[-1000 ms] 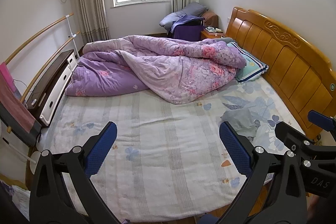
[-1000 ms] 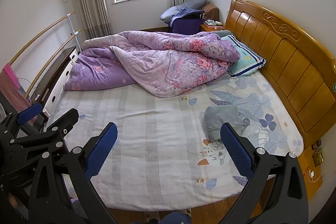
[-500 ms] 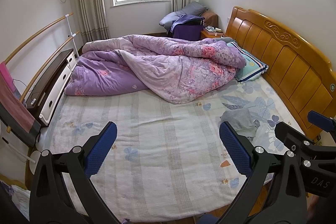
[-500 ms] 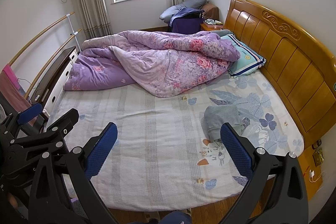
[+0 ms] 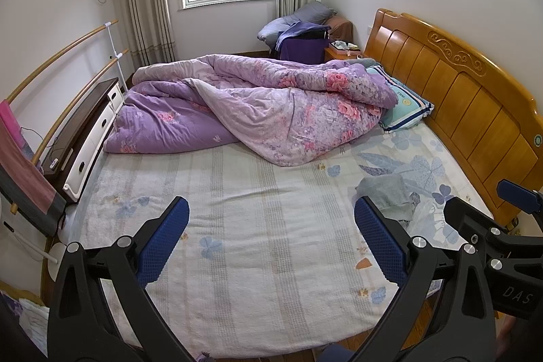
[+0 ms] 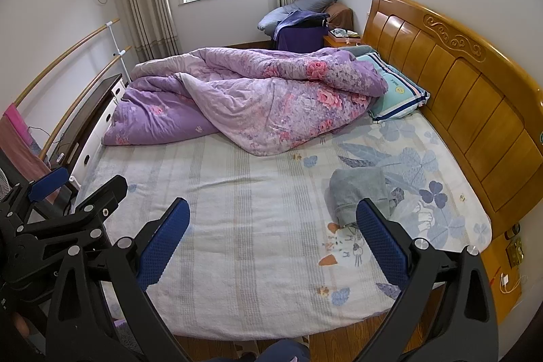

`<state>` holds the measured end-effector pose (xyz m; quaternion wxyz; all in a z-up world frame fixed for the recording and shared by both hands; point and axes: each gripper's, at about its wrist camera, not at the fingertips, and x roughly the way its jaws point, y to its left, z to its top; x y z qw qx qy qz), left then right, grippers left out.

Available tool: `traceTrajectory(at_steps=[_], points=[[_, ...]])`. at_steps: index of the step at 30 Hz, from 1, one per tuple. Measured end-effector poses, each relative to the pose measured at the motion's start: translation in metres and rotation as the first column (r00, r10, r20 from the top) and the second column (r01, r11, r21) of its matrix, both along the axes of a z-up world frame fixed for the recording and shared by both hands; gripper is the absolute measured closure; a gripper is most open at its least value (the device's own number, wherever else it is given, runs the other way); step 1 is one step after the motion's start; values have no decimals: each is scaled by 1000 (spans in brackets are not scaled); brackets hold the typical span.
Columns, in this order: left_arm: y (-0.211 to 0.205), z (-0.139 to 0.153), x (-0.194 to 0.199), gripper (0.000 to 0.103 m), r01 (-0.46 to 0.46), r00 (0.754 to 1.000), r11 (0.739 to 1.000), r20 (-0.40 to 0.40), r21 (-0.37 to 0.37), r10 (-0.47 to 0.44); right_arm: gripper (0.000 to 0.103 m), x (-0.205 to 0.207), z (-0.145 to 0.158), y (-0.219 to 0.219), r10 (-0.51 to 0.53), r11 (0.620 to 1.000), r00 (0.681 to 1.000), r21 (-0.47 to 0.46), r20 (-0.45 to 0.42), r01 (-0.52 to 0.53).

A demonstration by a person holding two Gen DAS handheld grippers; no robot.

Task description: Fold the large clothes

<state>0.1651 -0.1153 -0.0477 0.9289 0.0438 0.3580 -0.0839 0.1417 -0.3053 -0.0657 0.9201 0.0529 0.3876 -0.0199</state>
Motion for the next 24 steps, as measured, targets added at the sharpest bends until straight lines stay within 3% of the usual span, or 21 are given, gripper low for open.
traceTrajectory(at_steps=[24], points=[[1, 1, 2, 5, 0, 1000, 1000, 0, -1, 0, 8, 1, -1, -2, 0, 1000, 1000, -2, -1, 0]])
